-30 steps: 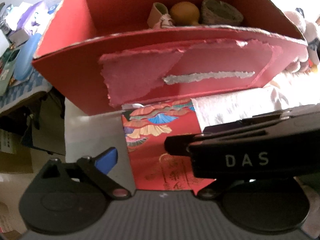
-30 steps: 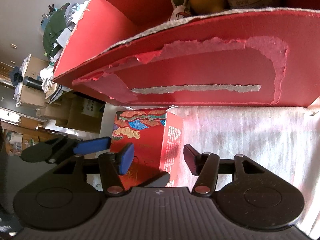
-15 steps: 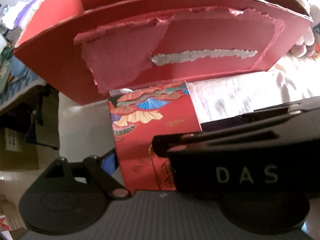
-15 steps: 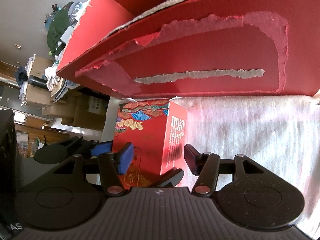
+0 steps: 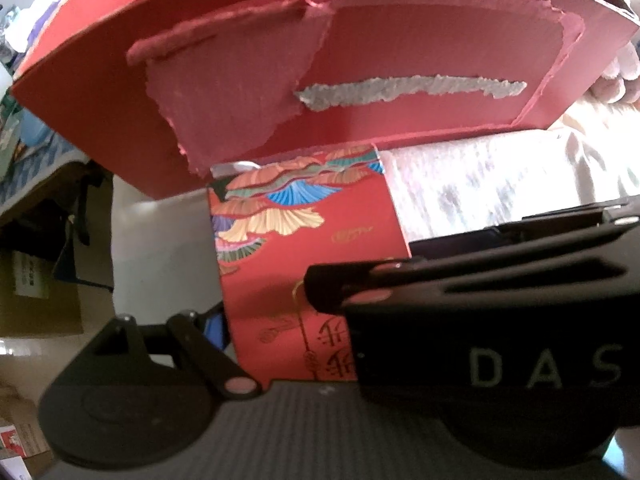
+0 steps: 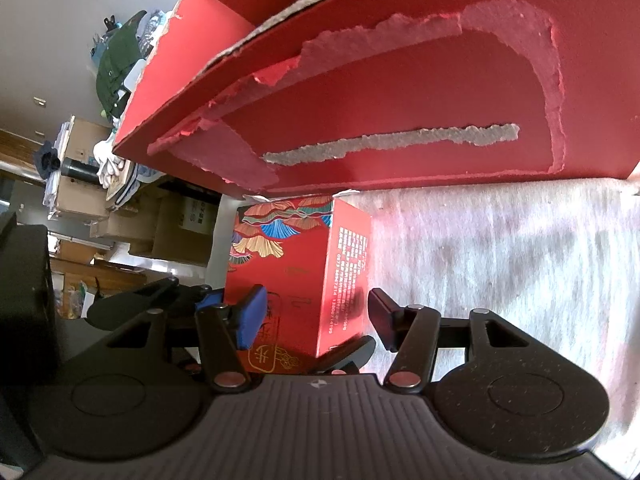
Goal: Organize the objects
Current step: 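Close the right tool around the red floral gift box, then lift the gift box up with the right tool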
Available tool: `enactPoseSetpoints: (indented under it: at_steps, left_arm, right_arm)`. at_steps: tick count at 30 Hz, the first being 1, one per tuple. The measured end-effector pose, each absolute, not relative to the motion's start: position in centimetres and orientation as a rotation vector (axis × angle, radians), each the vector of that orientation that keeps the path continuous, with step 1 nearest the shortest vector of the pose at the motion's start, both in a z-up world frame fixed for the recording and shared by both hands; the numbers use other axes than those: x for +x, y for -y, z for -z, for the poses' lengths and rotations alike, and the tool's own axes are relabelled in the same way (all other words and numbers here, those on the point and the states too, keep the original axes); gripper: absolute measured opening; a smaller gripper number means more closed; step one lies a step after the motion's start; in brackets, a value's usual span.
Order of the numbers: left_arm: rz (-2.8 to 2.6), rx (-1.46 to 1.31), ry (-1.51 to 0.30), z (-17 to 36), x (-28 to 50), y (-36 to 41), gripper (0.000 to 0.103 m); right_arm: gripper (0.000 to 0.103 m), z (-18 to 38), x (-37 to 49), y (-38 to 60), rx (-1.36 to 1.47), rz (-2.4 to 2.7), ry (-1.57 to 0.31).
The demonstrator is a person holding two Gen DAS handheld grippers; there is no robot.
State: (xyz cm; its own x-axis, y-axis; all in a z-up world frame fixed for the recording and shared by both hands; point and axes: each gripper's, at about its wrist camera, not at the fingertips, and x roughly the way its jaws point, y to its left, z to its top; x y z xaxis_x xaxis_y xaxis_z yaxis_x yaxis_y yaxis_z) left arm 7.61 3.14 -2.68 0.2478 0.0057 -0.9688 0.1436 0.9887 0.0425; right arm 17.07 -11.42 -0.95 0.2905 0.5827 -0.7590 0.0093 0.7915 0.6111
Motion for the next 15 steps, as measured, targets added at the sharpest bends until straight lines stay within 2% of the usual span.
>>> enactPoseSetpoints:
  at_steps: [11, 15]
  left_arm:
    - [0.092, 0.141, -1.319, 2.37, 6.90, -3.27, 0.091]
    - [0.096, 0.143, -1.332, 2.21, 6.68, -3.24, 0.090]
  right_arm:
    - [0.059, 0.97, 17.19, 11.47, 0.569, -0.420, -1.233]
    - [0.054, 1.00, 17.08, 11.70, 0.584, -0.432, -1.231]
